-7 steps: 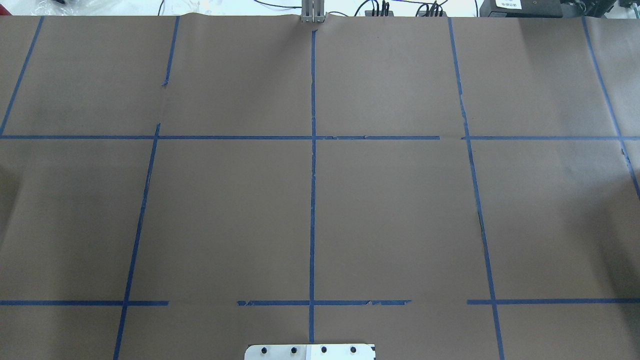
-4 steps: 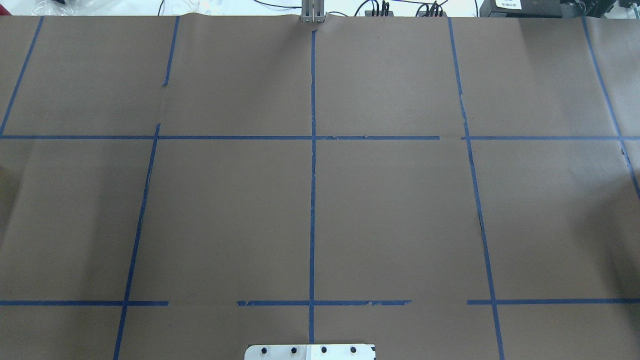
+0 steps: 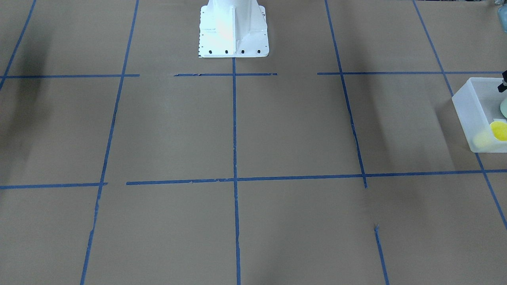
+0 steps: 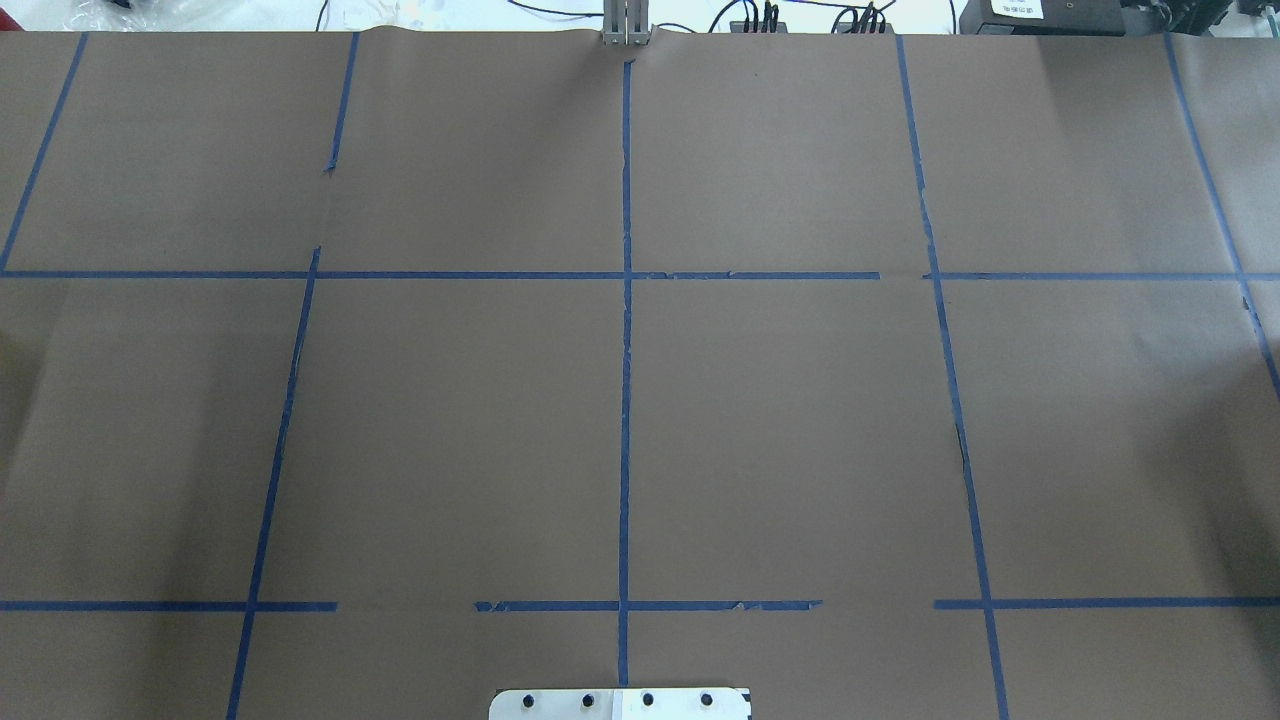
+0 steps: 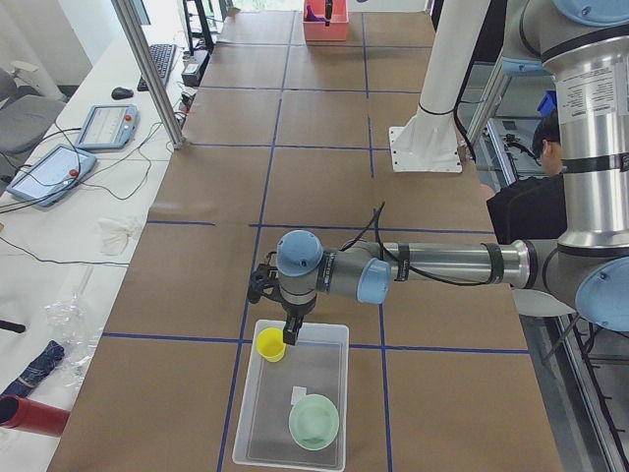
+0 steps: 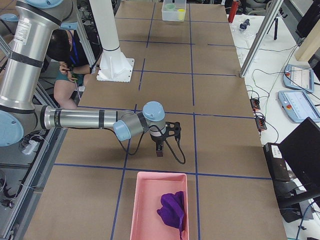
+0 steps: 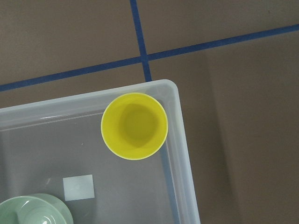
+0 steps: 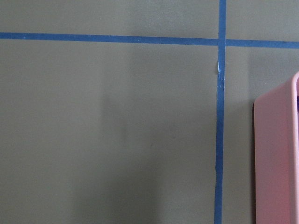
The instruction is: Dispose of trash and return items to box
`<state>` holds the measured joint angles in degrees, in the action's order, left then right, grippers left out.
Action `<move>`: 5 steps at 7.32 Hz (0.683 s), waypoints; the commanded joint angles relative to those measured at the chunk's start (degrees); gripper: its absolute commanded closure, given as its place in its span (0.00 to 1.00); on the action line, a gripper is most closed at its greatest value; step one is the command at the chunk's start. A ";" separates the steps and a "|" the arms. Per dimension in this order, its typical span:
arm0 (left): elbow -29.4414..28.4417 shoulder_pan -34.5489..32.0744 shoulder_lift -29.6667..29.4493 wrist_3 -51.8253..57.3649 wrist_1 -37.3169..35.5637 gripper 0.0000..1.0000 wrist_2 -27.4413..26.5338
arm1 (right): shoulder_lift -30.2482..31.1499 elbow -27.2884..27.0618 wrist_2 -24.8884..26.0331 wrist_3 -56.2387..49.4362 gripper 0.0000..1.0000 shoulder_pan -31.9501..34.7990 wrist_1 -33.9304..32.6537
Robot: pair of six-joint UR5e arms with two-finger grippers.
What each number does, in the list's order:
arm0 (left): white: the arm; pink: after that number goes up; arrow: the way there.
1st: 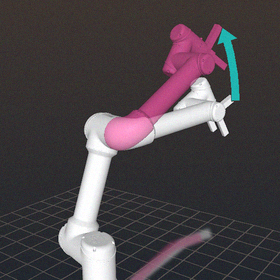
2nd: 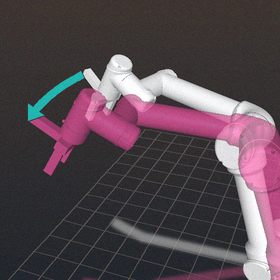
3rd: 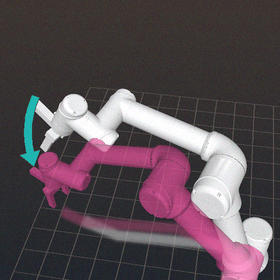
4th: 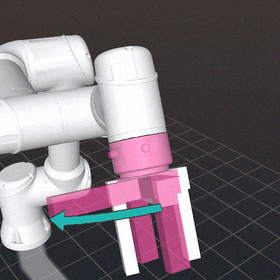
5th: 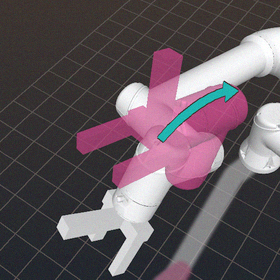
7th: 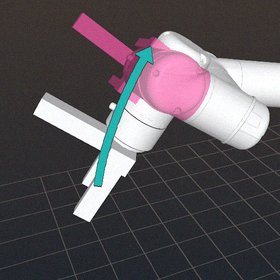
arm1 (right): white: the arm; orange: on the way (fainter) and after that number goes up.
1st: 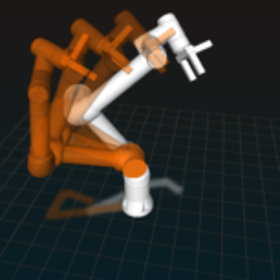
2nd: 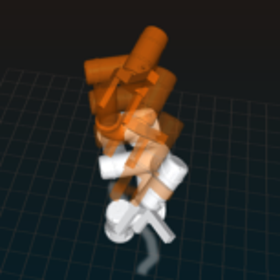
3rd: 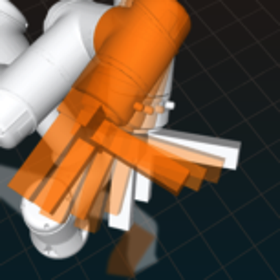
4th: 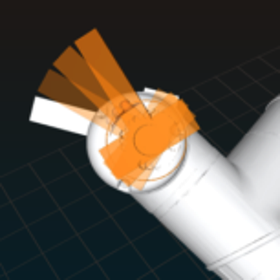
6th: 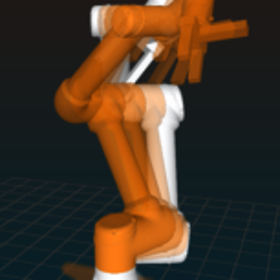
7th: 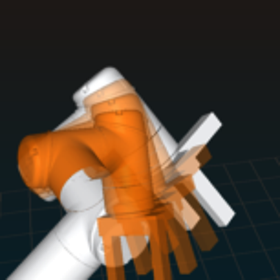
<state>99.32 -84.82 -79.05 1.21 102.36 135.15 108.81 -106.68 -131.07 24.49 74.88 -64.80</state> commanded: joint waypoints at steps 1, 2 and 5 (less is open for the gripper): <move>-0.44 0.09 0.47 -0.16 0.12 0.00 -0.23 | 0.00 -0.37 0.03 0.03 0.00 -0.08 0.12; -0.36 0.00 0.57 -0.24 -0.05 0.00 -0.32 | 0.00 -0.37 -0.06 0.03 0.00 -0.08 0.12; -0.45 -0.09 0.65 -0.16 -0.23 0.00 -0.32 | 0.00 -0.45 -0.15 0.03 0.00 0.09 0.38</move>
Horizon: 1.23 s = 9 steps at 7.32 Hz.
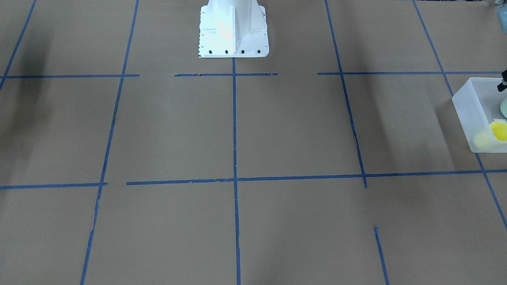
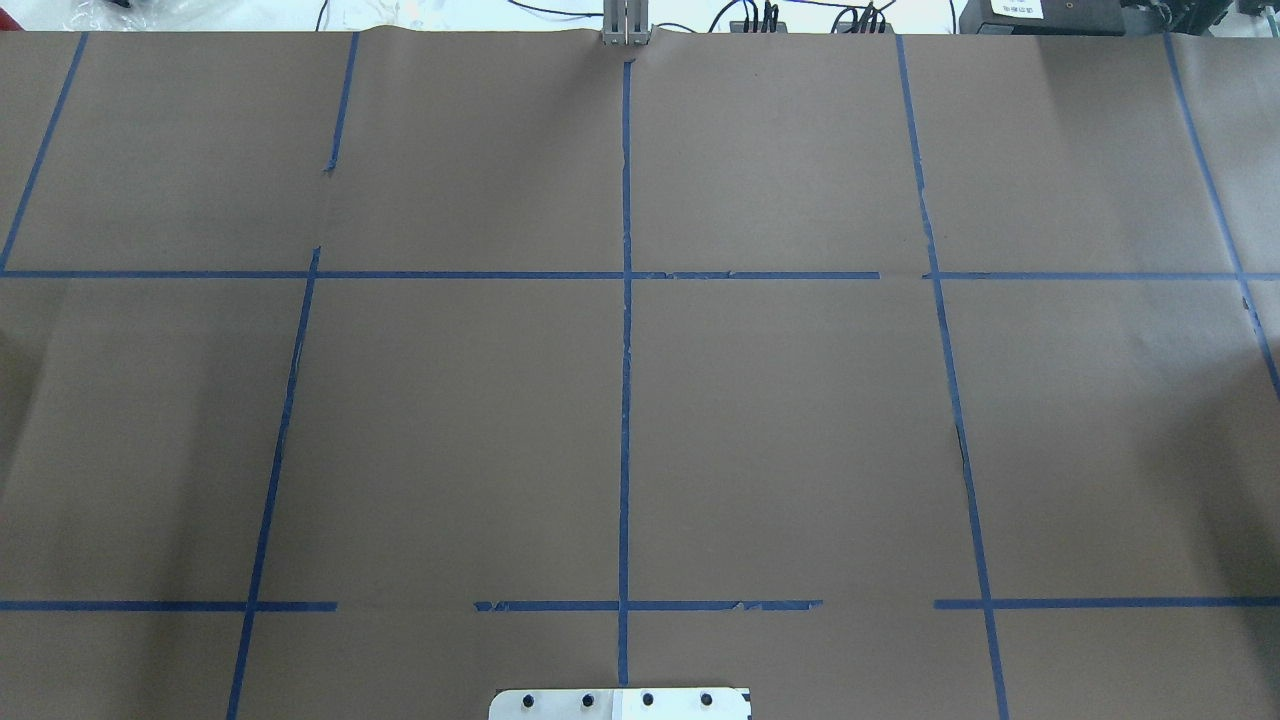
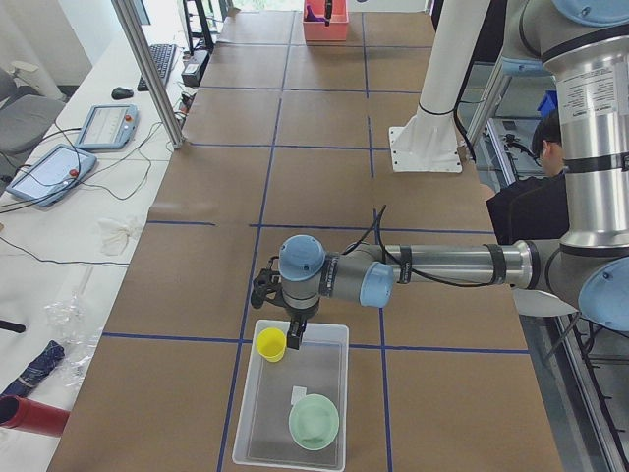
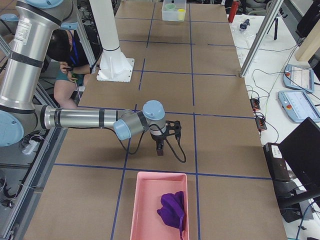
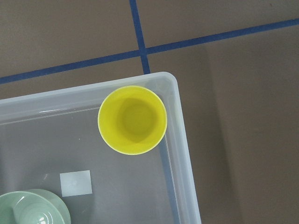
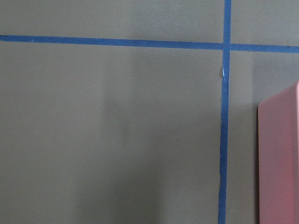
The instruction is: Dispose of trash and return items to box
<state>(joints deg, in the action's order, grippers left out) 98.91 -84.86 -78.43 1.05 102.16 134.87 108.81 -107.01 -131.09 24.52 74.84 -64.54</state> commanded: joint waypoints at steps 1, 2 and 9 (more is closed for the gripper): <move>0.05 -0.04 0.03 -0.08 -0.03 0.00 0.04 | -0.26 0.04 -1.61 -0.26 0.00 1.79 -0.76; 0.05 0.05 0.03 0.01 -0.03 0.00 0.04 | -0.18 -0.04 -3.37 -1.22 0.00 3.89 -2.24; 0.40 -0.04 0.03 0.01 0.06 0.00 0.13 | -3.78 0.31 6.02 -27.16 0.00 14.02 -21.60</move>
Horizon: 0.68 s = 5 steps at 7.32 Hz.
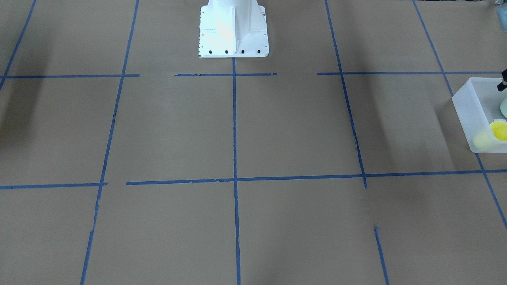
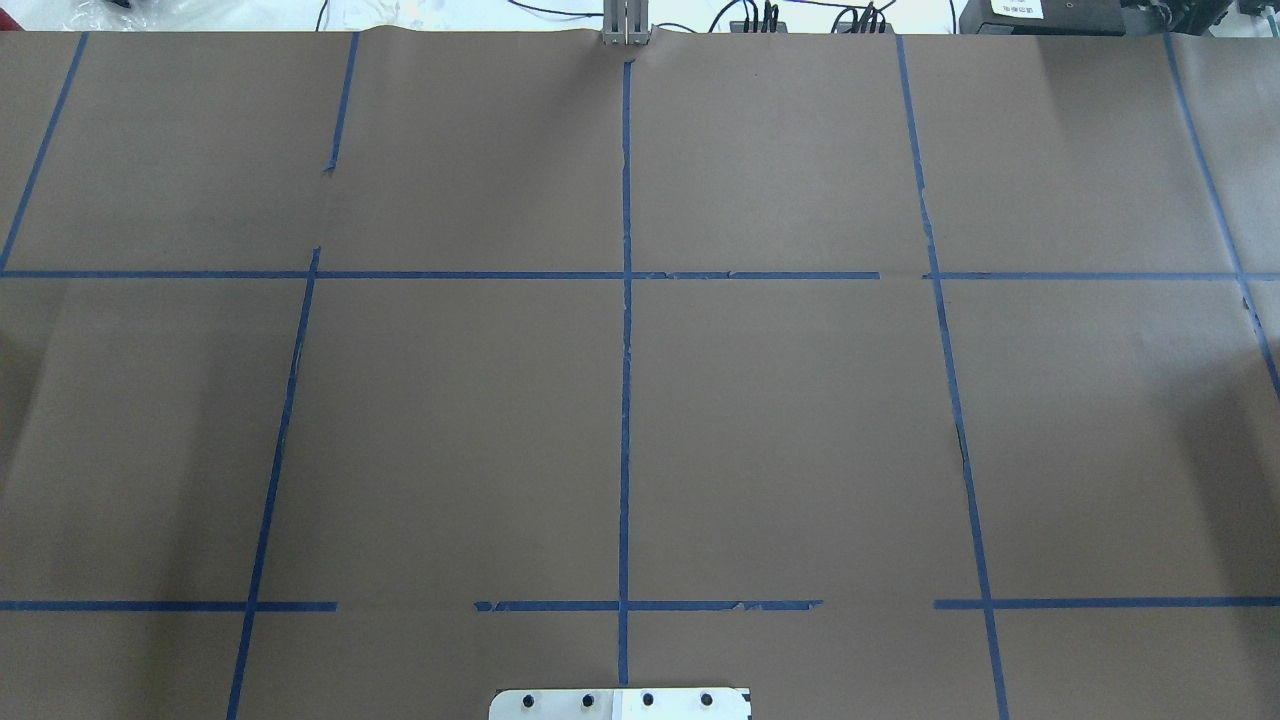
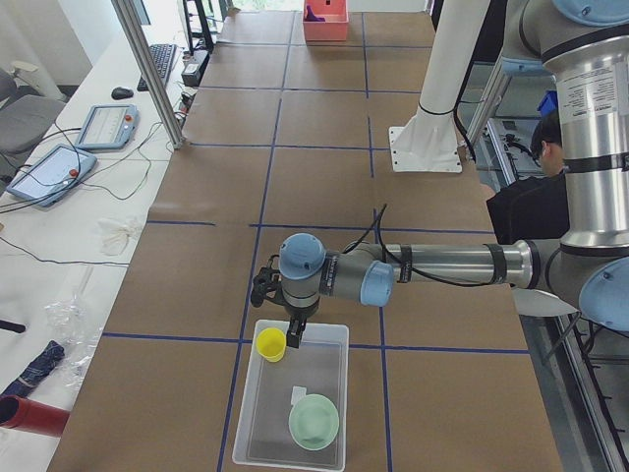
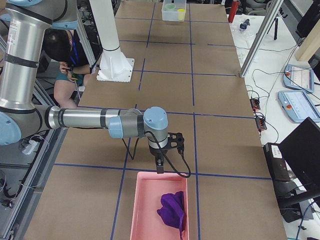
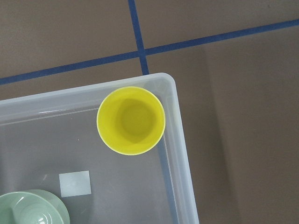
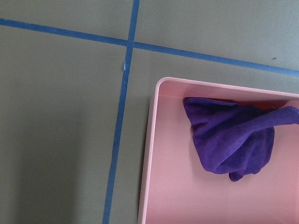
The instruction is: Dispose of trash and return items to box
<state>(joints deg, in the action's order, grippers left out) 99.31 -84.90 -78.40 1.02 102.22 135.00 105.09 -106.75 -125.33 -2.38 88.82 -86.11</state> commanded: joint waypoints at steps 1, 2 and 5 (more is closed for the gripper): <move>0.01 0.00 -0.09 -0.05 0.00 0.00 -0.09 | -0.07 0.14 0.00 -0.26 0.00 -0.13 -0.02; 0.01 0.00 -0.09 0.04 0.00 0.00 -0.09 | -0.07 0.14 -0.18 -0.26 0.00 -0.13 -0.02; 0.09 0.00 -0.09 -0.05 0.00 0.00 -0.09 | -0.07 0.22 -0.18 -0.26 0.00 -0.48 -0.02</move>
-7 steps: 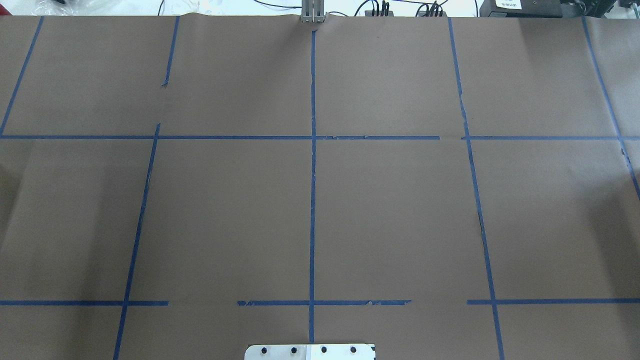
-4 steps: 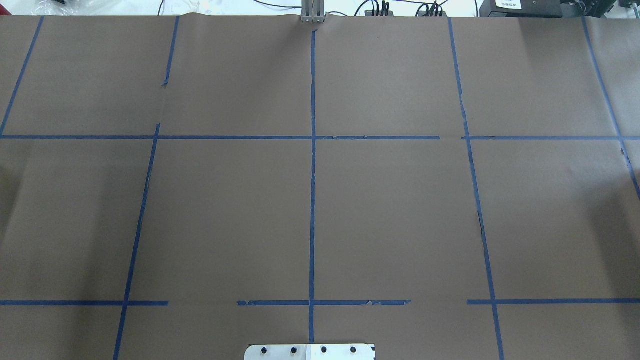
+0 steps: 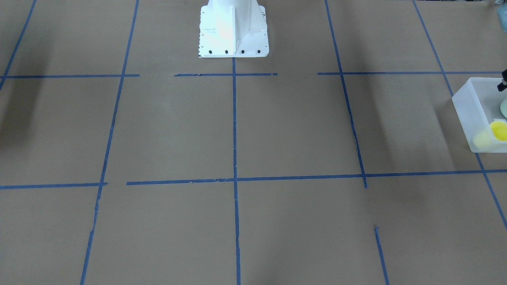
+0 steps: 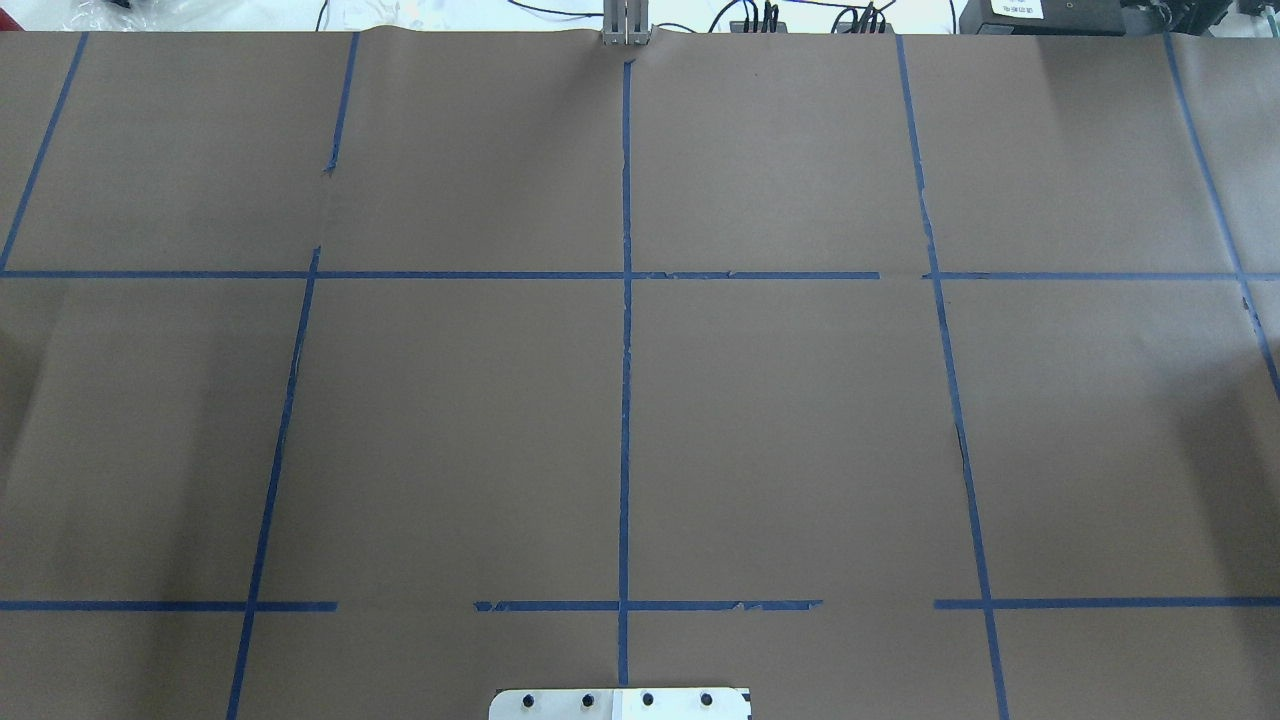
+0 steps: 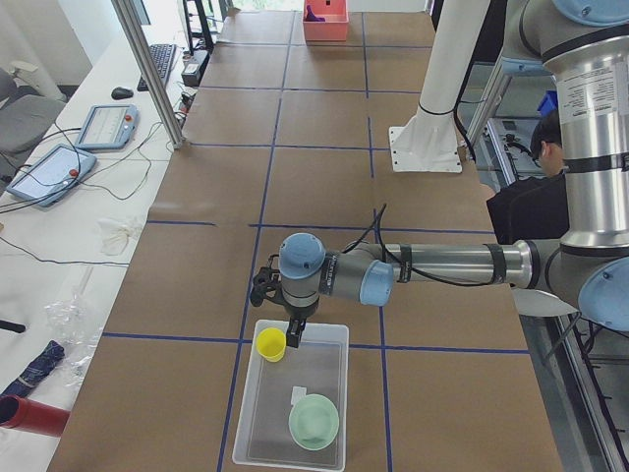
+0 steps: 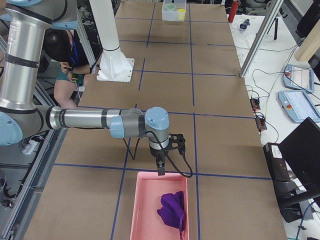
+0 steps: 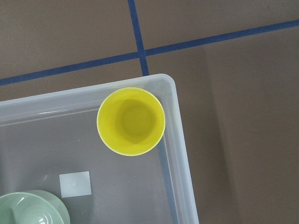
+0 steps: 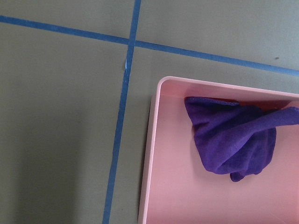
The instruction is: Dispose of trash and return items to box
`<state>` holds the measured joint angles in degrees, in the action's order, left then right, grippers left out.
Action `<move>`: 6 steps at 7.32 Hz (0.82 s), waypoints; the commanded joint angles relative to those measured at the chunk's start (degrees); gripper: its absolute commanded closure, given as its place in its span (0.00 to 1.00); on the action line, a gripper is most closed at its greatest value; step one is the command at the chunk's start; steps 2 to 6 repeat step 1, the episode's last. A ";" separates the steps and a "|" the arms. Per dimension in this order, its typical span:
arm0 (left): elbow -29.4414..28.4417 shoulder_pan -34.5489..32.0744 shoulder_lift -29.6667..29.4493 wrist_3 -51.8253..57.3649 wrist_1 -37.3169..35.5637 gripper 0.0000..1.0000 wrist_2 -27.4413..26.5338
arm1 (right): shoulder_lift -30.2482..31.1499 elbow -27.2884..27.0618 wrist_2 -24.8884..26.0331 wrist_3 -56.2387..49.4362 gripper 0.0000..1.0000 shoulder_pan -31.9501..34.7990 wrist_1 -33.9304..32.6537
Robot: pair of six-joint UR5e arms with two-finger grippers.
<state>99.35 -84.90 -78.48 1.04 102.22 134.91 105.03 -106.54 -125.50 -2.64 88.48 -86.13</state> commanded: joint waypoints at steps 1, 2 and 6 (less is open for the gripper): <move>-0.03 0.00 0.00 0.02 0.00 0.00 0.00 | 0.00 0.02 -0.01 0.00 0.00 -0.15 0.00; -0.03 0.00 0.00 0.02 0.00 0.00 0.00 | 0.00 0.02 -0.01 0.00 0.00 -0.15 0.00; -0.03 0.00 0.00 0.02 0.00 0.00 0.00 | 0.00 0.02 -0.01 0.00 0.00 -0.15 0.00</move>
